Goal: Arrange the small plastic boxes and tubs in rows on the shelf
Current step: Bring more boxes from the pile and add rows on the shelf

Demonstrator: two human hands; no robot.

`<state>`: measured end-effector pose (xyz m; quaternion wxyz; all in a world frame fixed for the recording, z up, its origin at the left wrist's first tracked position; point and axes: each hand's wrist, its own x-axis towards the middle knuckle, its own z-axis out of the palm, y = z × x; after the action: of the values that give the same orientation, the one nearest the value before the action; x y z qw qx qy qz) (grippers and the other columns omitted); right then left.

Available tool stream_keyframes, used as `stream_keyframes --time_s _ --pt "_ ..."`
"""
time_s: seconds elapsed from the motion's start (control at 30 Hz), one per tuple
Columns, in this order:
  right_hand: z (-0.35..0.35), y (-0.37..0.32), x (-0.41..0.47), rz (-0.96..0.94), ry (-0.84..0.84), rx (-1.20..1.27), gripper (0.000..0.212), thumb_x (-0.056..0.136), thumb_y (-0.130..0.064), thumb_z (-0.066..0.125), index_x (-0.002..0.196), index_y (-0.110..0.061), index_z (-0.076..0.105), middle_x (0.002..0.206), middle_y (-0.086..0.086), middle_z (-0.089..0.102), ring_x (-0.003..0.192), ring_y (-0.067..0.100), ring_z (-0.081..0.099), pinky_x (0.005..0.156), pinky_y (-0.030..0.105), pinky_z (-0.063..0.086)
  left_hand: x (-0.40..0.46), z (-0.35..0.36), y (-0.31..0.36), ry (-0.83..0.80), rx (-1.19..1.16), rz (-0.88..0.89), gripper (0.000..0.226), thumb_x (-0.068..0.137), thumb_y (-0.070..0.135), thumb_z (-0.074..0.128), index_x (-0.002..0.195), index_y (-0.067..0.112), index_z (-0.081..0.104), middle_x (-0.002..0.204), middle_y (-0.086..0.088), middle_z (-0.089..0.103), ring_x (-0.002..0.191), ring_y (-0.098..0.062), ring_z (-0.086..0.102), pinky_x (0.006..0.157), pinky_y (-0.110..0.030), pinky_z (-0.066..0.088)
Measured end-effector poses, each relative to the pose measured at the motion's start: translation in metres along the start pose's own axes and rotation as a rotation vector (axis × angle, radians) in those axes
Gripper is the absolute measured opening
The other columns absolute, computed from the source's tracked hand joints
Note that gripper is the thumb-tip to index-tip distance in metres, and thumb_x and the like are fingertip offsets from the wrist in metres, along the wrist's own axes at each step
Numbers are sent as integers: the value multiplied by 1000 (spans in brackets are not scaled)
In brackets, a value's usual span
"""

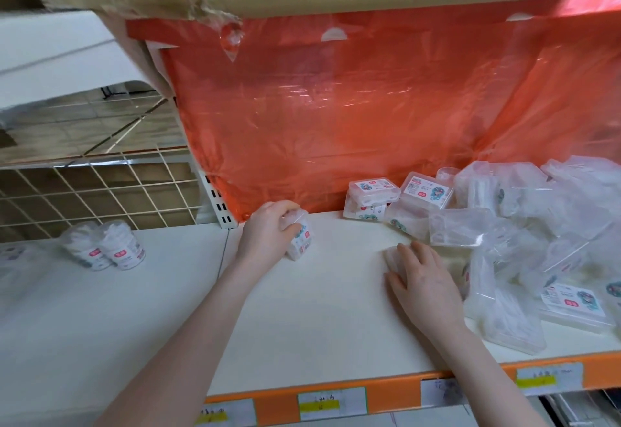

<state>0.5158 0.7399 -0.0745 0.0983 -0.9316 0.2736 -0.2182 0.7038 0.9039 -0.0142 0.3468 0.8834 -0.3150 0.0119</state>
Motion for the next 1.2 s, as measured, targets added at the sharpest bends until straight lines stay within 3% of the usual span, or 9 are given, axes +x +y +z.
stream_keyframes --time_s 0.17,0.3,0.5,0.67,0.77,0.93,1.0,1.1,1.2 --pt "3 -5 0 -15 2 33 35 68 -10 77 97 0 62 99 20 60 94 39 58 72 41 51 -12 -7 -4 6 -60 -21 29 82 14 66 108 28 64 103 9 56 93 -10 52 75 -24 38" --pt "5 -11 -2 -53 19 50 38 62 -9 81 94 0 63 95 20 60 89 39 60 66 39 52 -16 -14 -11 21 -143 -79 28 81 11 67 106 24 66 105 5 62 94 -13 56 83 -30 47" --pt "5 -17 -2 -64 3 47 37 65 -10 79 97 1 63 98 19 60 93 38 59 70 40 52 -24 -19 -26 55 -256 -186 27 83 11 67 108 21 64 99 1 64 91 -16 63 81 -32 52" --pt "5 -19 -1 -54 -17 56 35 68 -10 77 98 0 63 100 19 60 96 38 58 72 40 51 -33 -16 -44 73 -294 -272 21 85 13 66 102 24 63 90 6 64 85 -11 64 68 -17 48" --pt "5 -21 -1 -75 -11 46 35 65 -9 79 95 0 63 96 19 60 91 38 59 68 39 51 -43 -9 -55 58 -323 -317 25 85 11 66 110 14 63 94 0 64 80 -8 63 63 -9 46" --pt "8 -20 1 -56 -50 43 36 74 -12 73 106 0 62 110 20 58 106 37 55 81 40 48 -55 3 -62 28 -270 -281 27 86 9 66 113 8 63 98 -5 66 76 0 59 65 -3 43" --pt "8 -20 1 -58 -65 41 38 75 -13 72 109 1 61 113 21 58 109 37 53 83 40 48 -55 2 -62 20 -190 -235 29 86 14 66 115 9 63 104 -5 65 80 -4 59 72 -8 44" --pt "7 -19 2 -57 -86 45 39 77 -15 71 111 0 60 116 20 57 112 37 52 86 40 46 -51 -1 -60 -22 -7 -124 37 87 24 65 121 11 61 119 -3 59 102 -14 56 91 -25 44" --pt "6 -18 1 -49 -95 61 39 76 -15 71 110 0 60 115 19 56 110 37 52 86 40 46 -44 -2 -54 -142 143 28 50 87 34 64 132 15 53 136 1 50 125 -15 43 102 -23 29"
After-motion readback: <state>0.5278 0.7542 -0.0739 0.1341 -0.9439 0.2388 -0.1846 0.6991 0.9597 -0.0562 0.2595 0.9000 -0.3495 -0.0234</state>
